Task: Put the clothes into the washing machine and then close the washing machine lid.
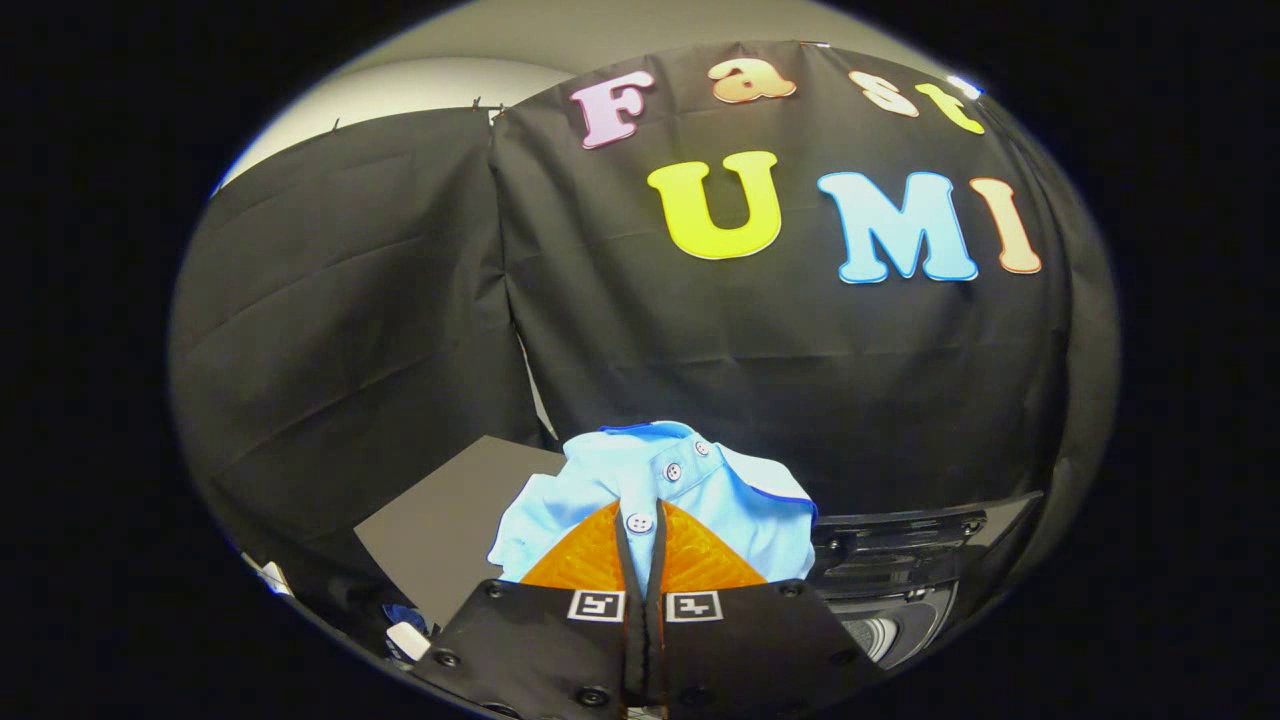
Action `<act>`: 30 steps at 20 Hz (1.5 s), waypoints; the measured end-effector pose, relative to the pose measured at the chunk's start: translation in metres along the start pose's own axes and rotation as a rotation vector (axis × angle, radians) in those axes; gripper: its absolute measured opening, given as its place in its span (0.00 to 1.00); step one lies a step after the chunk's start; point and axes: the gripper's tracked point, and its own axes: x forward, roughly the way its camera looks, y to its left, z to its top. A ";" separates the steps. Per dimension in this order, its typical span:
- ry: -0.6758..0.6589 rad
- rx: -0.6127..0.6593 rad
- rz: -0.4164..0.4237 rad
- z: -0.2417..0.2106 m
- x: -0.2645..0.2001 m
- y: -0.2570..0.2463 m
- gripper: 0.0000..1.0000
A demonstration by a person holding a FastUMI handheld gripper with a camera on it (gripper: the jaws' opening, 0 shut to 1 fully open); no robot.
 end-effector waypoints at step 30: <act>0.207 0.034 -0.311 -0.126 -0.058 -0.172 0.01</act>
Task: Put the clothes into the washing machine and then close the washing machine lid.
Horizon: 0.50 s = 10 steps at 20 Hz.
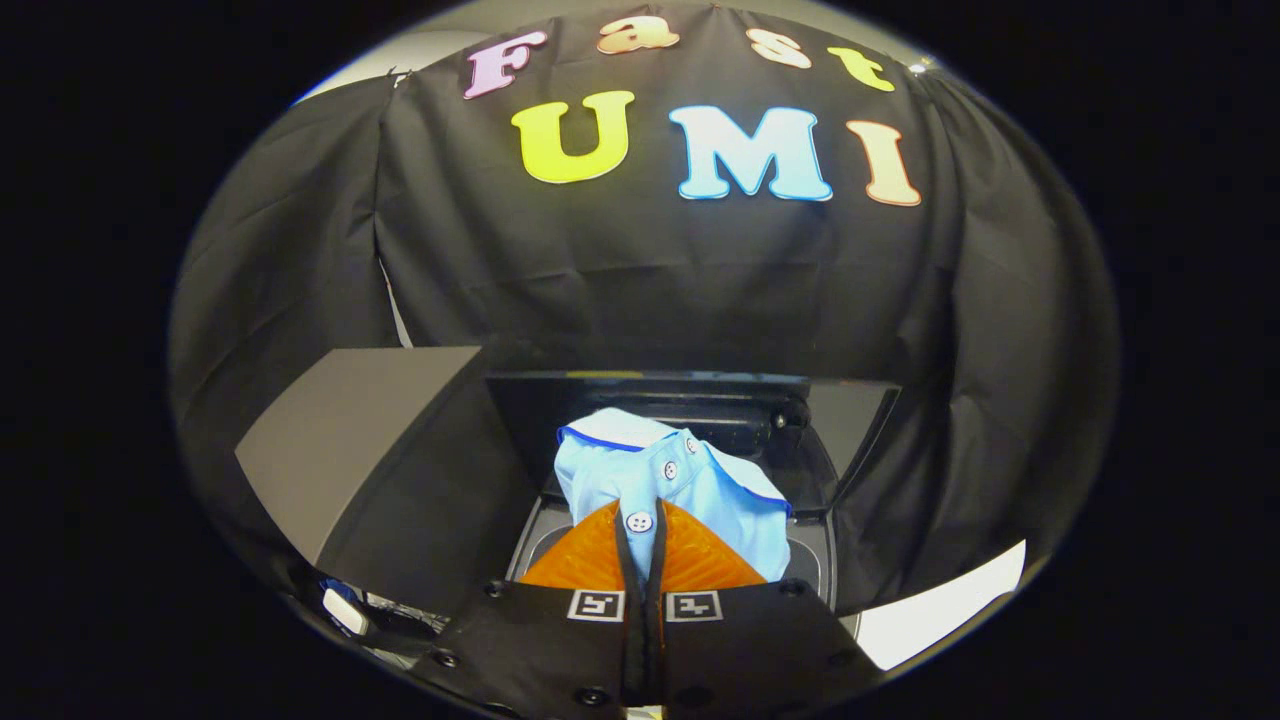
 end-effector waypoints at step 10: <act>0.183 -0.047 -0.036 -0.087 0.049 -0.006 0.04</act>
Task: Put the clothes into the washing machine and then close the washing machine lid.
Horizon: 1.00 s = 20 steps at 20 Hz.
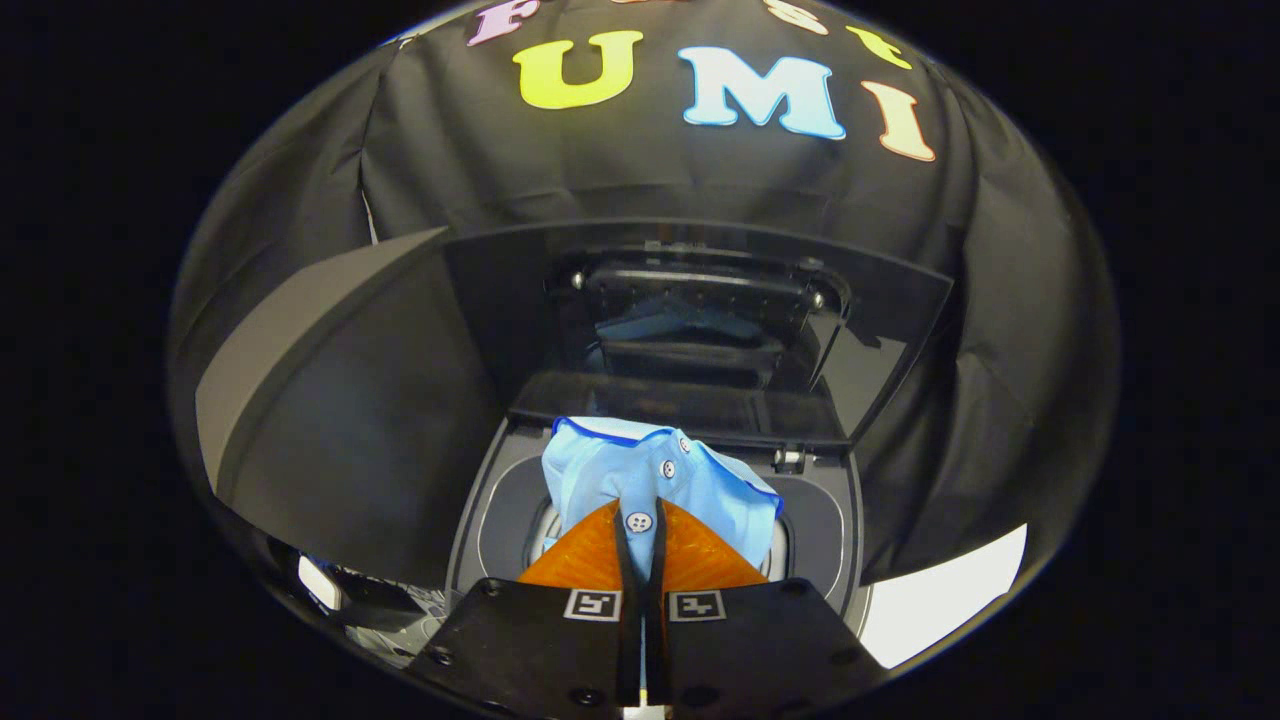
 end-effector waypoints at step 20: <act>-0.141 0.061 0.026 0.032 -0.015 0.003 0.97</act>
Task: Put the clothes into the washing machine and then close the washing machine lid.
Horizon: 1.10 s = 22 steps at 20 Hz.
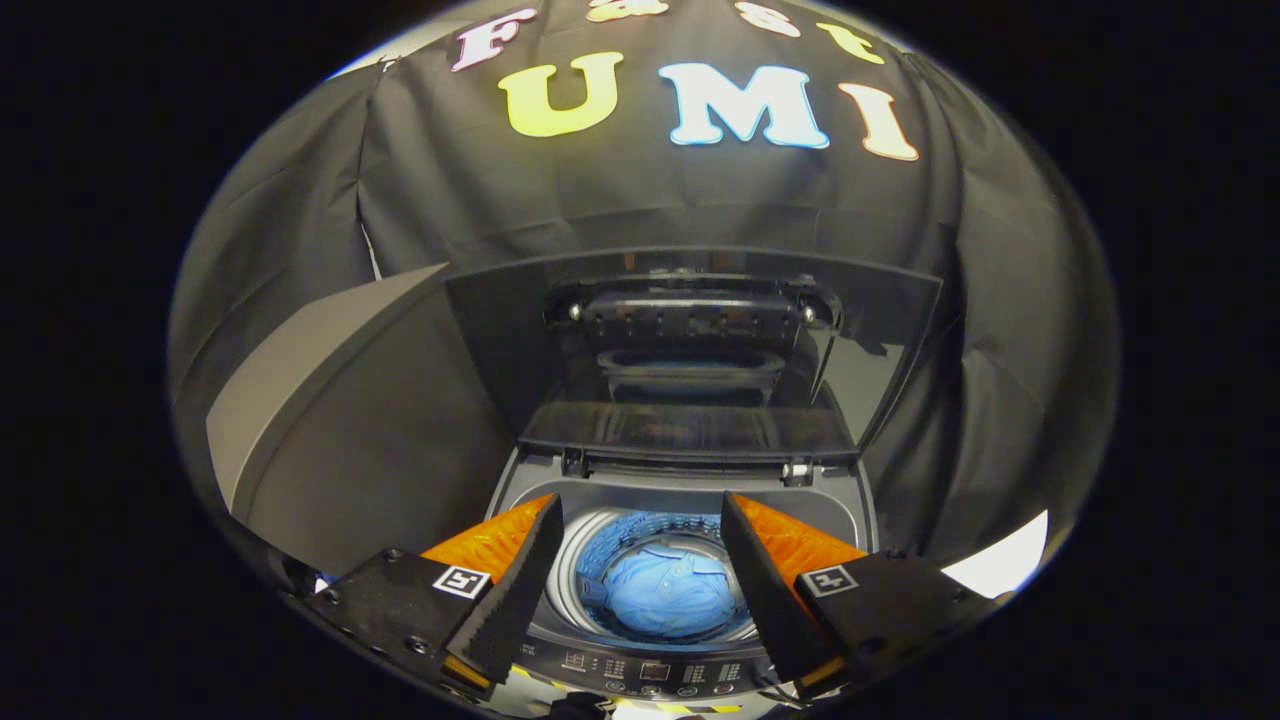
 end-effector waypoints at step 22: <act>-0.444 -0.019 -0.040 0.197 0.008 0.026 0.96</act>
